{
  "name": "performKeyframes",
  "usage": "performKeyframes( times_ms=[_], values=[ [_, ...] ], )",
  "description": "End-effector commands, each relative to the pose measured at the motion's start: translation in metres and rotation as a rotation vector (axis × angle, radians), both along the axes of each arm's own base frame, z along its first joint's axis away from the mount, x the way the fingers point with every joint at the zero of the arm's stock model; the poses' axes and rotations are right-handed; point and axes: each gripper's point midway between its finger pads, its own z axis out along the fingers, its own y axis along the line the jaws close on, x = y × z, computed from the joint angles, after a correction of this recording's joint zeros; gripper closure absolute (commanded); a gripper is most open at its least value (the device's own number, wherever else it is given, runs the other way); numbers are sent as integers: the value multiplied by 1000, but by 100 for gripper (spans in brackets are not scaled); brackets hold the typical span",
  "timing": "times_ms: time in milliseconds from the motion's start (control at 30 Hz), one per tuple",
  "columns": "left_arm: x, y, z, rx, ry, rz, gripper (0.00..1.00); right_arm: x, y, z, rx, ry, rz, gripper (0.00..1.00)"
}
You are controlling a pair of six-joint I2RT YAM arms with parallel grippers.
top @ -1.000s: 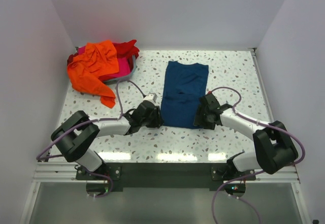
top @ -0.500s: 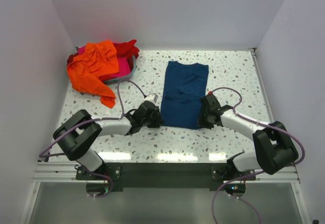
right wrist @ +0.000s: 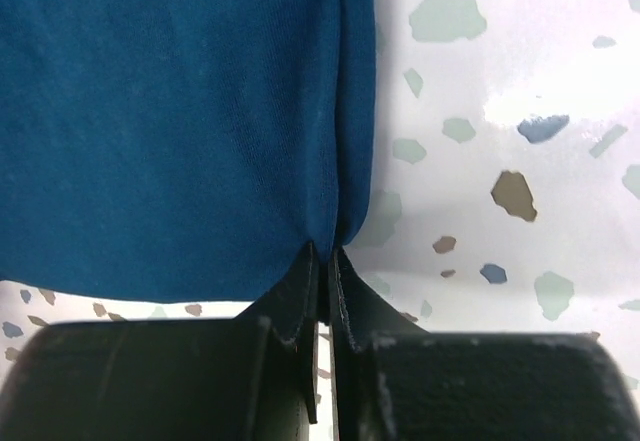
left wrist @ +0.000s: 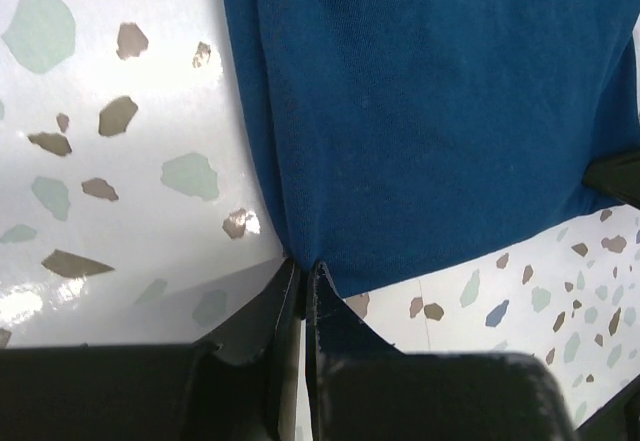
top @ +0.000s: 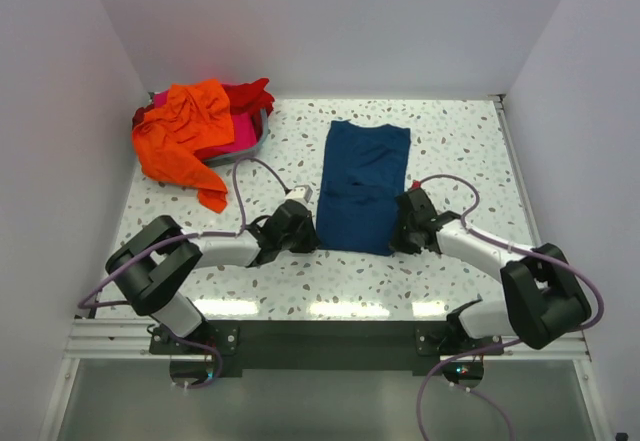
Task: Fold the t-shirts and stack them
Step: Fold the tshirt
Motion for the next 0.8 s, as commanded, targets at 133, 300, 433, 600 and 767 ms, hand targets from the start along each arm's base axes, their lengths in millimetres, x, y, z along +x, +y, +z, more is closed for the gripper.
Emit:
performKeyframes(
  times_ms=[133, 300, 433, 600, 767],
  values=[
    [-52, 36, -21, 121, 80, -26, 100, -60, -23, -8, -53, 123, 21, 100],
    [-76, 33, -17, 113, 71, -55, 100, -90, -19, -5, -68, 155, 71, 100],
    [-91, 39, -10, 121, 57, -33, 100, -105, -16, 3, -55, 138, 86, 100],
    [-106, 39, 8, 67, 33, -27, 100, -125, -12, 10, -36, 141, 110, 100],
    [-115, 32, 33, 3, 21, -61, 100, -142, -13, 19, -12, 146, 137, 100]
  ],
)
